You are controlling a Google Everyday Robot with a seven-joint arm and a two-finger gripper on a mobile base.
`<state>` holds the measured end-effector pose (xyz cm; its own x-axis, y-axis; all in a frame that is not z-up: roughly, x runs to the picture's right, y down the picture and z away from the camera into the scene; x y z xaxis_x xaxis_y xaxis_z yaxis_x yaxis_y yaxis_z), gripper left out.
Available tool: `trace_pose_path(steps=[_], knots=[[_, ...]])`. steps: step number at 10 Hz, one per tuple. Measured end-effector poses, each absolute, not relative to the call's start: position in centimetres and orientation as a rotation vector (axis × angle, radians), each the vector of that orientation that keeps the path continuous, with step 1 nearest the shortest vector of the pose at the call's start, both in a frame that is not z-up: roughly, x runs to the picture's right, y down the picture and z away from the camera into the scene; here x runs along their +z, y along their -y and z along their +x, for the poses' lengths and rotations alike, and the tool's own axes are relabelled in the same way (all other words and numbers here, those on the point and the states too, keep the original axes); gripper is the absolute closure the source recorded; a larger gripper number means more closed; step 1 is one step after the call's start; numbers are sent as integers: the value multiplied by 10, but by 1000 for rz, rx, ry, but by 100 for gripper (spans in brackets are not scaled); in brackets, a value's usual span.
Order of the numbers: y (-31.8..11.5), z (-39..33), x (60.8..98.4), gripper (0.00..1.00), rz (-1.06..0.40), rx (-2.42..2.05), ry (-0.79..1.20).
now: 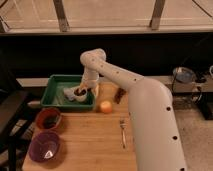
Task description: Stack cups into tray
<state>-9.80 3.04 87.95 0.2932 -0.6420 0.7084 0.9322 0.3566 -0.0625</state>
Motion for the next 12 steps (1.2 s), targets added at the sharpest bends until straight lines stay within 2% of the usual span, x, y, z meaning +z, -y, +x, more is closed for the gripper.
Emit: trace_pose_path(steps=[2, 4, 7, 12], knots=[[-30, -102, 879, 75, -514, -1120, 661], [-29, -105, 875, 85, -503, -1123, 669], [-12, -104, 854, 85, -455, -1098, 667], [62, -83, 765, 85, -277, -1064, 648]])
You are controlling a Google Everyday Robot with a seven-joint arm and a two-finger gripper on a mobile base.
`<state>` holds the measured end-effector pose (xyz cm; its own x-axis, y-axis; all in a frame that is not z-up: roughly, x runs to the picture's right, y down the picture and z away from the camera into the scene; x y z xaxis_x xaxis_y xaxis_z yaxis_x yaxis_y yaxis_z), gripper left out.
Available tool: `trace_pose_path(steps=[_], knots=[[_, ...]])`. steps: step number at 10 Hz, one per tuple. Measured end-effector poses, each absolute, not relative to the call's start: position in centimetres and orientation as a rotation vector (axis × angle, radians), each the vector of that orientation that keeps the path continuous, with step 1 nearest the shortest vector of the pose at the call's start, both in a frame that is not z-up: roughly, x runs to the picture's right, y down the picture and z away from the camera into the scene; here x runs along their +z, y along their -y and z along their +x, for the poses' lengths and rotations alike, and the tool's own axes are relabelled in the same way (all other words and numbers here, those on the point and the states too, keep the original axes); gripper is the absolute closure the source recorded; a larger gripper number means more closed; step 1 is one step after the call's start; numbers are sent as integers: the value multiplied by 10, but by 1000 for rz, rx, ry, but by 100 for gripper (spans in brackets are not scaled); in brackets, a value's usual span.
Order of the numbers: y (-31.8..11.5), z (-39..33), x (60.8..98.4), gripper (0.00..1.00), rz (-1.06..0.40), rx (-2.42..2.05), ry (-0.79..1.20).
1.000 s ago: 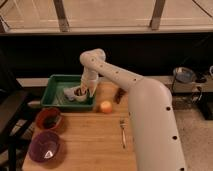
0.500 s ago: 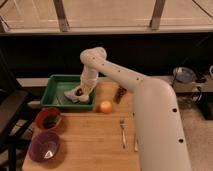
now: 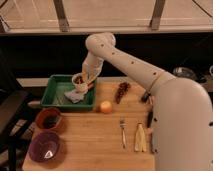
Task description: Stack cups into tray
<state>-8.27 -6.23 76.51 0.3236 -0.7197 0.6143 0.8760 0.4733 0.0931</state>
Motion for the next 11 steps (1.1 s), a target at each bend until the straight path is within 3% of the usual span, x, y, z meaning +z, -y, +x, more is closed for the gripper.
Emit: trace_pose_path(steps=[5, 11], knots=[[94, -59, 723, 85, -195, -1074, 599], [51, -80, 760, 85, -257, -1137, 637]])
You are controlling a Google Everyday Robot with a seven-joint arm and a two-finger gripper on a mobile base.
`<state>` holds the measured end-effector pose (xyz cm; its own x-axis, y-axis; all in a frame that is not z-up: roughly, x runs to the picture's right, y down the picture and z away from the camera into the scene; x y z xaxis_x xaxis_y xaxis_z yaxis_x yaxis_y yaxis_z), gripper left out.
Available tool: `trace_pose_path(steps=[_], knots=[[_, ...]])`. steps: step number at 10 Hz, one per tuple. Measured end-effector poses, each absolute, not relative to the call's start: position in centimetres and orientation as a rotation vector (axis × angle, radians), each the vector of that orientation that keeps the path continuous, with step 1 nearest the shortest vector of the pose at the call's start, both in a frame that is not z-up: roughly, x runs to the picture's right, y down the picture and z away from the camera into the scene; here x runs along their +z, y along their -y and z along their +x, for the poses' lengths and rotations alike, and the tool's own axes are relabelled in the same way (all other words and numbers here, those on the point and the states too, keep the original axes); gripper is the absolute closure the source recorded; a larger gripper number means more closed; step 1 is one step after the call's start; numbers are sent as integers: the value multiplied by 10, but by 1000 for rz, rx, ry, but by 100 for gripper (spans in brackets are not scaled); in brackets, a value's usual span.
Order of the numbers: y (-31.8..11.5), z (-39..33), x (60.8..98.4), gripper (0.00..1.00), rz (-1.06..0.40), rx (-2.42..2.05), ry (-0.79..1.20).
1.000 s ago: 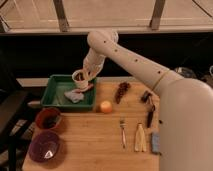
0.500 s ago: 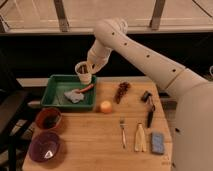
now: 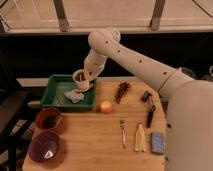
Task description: Stack cups into tray
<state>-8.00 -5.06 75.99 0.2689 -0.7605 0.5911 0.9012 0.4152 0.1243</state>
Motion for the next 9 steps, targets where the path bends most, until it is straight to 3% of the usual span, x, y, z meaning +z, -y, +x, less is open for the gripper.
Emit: trace_pose_path(steps=[2, 4, 9], knots=[[33, -88, 779, 85, -289, -1148, 654], [15, -96, 802, 75, -316, -1146, 665], [-8, -107, 840, 24, -362, -1117, 680]])
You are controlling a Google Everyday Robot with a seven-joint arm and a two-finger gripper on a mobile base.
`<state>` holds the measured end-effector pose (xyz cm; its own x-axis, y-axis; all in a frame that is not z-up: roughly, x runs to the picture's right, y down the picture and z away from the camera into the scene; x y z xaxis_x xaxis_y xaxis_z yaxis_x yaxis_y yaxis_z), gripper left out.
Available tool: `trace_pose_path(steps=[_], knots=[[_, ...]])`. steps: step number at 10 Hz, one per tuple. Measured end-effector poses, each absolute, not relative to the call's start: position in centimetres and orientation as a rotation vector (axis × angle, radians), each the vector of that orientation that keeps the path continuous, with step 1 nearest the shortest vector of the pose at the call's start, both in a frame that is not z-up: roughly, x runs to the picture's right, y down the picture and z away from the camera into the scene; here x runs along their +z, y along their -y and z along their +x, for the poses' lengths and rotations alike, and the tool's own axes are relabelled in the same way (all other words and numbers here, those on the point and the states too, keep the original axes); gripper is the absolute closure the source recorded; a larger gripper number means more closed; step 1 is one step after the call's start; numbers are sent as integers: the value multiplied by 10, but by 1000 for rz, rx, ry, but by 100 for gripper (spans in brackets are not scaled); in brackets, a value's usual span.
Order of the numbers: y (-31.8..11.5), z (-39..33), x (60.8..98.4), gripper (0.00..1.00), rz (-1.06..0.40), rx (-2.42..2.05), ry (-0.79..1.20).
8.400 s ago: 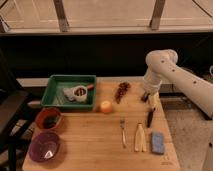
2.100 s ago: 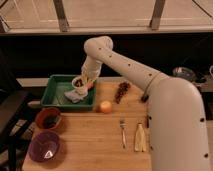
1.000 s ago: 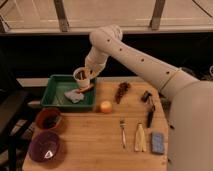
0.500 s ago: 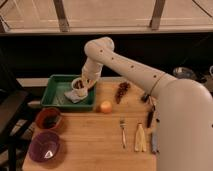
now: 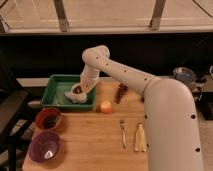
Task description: Stack cups into tray
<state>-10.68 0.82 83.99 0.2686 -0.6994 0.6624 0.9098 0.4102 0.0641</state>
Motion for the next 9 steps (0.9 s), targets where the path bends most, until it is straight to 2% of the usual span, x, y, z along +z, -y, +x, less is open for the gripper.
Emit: trace_pose_path(steps=[1, 5, 9], knots=[[-10, -107, 843, 21, -361, -1114, 680], [-12, -105, 844, 20, -330, -1107, 676], [15, -83, 796, 20, -266, -1092, 606]])
